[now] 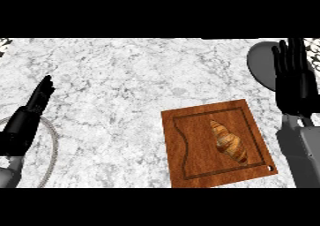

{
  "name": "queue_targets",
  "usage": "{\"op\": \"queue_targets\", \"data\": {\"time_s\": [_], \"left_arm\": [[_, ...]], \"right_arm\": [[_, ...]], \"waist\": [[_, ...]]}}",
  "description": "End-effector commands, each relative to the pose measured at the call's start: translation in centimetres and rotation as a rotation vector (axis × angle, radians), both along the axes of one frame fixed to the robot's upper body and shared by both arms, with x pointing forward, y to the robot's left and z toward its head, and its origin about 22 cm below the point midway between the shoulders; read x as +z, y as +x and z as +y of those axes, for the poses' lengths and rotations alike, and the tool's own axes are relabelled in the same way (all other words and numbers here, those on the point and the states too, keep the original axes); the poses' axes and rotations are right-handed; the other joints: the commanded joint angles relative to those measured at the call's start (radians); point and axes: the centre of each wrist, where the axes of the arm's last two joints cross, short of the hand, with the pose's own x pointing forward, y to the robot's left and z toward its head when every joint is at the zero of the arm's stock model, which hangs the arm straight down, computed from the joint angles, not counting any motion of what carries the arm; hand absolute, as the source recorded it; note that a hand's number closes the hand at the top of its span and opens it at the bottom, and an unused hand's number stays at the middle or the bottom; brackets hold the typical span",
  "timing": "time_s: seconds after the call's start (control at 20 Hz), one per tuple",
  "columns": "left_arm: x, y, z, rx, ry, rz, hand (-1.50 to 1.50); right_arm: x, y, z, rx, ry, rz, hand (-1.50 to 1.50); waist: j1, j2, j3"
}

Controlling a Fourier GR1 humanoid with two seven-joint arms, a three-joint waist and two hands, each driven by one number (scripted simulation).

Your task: Pick the croissant from the cutting board and place it in the pan

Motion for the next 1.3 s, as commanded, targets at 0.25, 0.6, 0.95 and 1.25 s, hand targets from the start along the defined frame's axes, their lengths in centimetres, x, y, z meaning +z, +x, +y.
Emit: {"op": "queue_targets", "data": {"time_s": [0.25, 0.6, 0.95, 1.25], "left_arm": [[0.4, 1.6, -3.2, 0.046, -0.26, 0.045, 0.0], [-0.4, 0.5, -3.6, 0.097, -0.353, 0.163, 0.0], [1.4, 2.2, -5.2, 0.078, -0.353, 0.143, 0.0], [2.0, 1.7, -6.0, 0.084, -0.362, 0.162, 0.0]], "right_arm": [[5.8, 1.0, 6.7, 0.881, -0.12, -0.159, 1.5], [4.8, -2.0, -11.3, 0.799, -0.554, -0.124, -1.5], [8.1, -0.6, -13.8, 0.799, -0.854, -0.264, -1.5], [9.4, 1.0, -8.1, 0.883, -1.073, -0.294, -1.5]], "waist": [[0.104, 0.016, 0.017], [0.038, 0.014, 0.019], [0.061, 0.019, 0.018], [0.067, 0.011, 0.015]]}}
